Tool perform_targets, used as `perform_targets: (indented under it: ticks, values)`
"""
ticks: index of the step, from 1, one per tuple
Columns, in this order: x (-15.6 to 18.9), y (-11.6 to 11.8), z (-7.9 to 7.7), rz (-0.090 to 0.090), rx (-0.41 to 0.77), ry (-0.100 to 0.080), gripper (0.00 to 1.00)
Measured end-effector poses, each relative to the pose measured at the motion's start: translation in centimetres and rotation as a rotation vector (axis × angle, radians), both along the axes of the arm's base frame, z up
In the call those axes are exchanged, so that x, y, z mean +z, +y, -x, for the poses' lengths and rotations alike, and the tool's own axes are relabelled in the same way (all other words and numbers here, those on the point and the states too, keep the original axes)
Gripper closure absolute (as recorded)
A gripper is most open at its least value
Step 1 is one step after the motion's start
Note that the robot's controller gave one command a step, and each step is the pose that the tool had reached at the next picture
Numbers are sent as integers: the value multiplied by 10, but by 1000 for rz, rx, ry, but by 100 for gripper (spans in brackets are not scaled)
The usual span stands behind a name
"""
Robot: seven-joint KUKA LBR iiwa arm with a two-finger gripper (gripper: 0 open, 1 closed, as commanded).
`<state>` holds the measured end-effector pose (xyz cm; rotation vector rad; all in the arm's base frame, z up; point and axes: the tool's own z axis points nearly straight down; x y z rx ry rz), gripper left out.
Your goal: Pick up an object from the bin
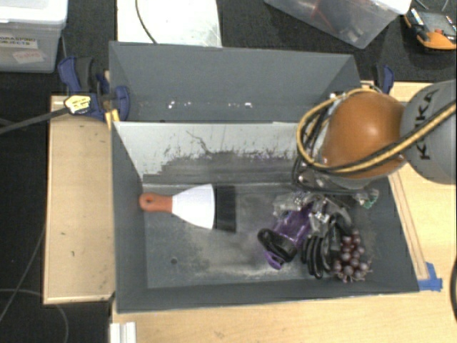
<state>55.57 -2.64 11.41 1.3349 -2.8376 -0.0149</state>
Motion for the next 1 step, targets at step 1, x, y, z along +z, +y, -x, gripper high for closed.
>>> perform_targets:
  ticks: [1]
  values:
    - [19, 0, 0, 0, 0, 0, 100]
